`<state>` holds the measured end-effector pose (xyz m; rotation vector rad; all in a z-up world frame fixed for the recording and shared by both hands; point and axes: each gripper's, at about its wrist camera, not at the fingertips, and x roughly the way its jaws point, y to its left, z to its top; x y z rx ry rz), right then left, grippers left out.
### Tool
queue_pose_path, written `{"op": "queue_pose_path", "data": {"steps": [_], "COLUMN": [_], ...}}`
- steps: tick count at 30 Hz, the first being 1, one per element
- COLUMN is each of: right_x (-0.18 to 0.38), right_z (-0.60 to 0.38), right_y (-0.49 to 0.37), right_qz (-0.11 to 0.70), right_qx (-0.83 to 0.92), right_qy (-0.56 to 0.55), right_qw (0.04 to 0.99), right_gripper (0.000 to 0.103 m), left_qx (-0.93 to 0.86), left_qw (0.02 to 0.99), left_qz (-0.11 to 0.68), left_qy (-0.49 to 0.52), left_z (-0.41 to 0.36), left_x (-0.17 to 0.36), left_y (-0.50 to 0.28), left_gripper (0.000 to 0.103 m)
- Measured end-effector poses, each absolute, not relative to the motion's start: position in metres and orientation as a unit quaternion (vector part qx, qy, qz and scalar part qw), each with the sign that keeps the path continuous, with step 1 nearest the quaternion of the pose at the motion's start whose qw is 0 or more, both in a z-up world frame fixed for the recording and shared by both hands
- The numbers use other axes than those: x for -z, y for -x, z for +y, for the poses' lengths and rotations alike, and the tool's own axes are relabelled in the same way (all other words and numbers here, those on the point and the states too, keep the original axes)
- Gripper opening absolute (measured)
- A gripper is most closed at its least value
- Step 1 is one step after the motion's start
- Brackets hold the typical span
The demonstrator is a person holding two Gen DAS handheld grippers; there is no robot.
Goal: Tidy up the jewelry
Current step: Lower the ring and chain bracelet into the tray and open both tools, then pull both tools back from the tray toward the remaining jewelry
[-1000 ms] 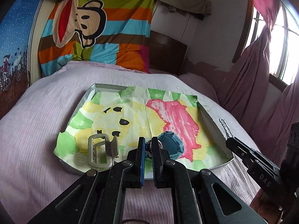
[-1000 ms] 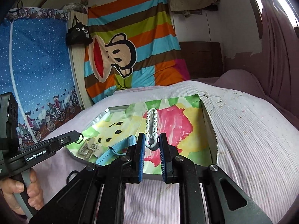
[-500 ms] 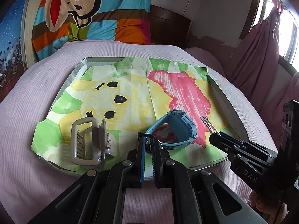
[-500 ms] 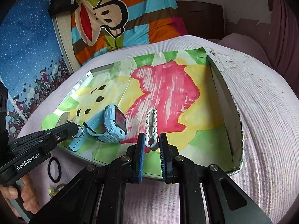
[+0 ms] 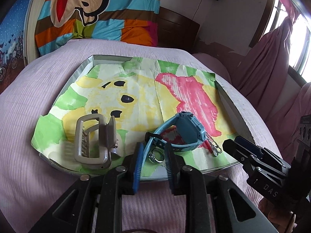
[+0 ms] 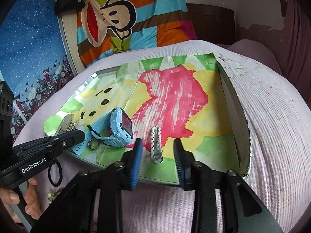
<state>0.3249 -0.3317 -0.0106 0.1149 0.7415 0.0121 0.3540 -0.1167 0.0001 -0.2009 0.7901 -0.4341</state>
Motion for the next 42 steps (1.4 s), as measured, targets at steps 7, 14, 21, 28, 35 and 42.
{"op": "queue_pose_path", "data": {"steps": [7,14,21,28,35,42], "right_x": [-0.006,-0.026,-0.039,-0.045,-0.042,-0.034], "right_z": [-0.337,-0.336,-0.324,-0.305,-0.286,-0.284], "right_y": [-0.286,-0.229,-0.163,-0.106,-0.073,-0.067], "right_qz": [0.280,0.182,0.099,0.047,0.033,0.056], "right_qx": [0.007,0.016,0.019,0.021,0.017,0.010], "right_qy": [-0.070,-0.072,-0.063,-0.044,-0.029,-0.022], "right_qw": [0.957,0.980,0.993,0.998,0.999,0.998], "right_gripper": [0.060,0.102,0.102,0.102,0.102,0.102], "left_qx": [0.205,0.173,0.146,0.129,0.118,0.118], "left_qw": [0.927,0.961,0.977,0.984,0.987,0.986], "left_qz": [0.297,0.197,0.136,0.104,0.090,0.113], "left_qy": [0.101,0.086,0.078,0.059,0.055,0.041], "left_z": [-0.105,-0.080,-0.049,-0.028,-0.014,-0.006], "left_x": [-0.021,-0.045,-0.044,-0.032,-0.024,-0.013], "left_y": [-0.319,-0.263,-0.210,-0.169,-0.139,-0.136], "left_gripper": [0.062,0.103,0.103,0.103,0.103,0.103]}}
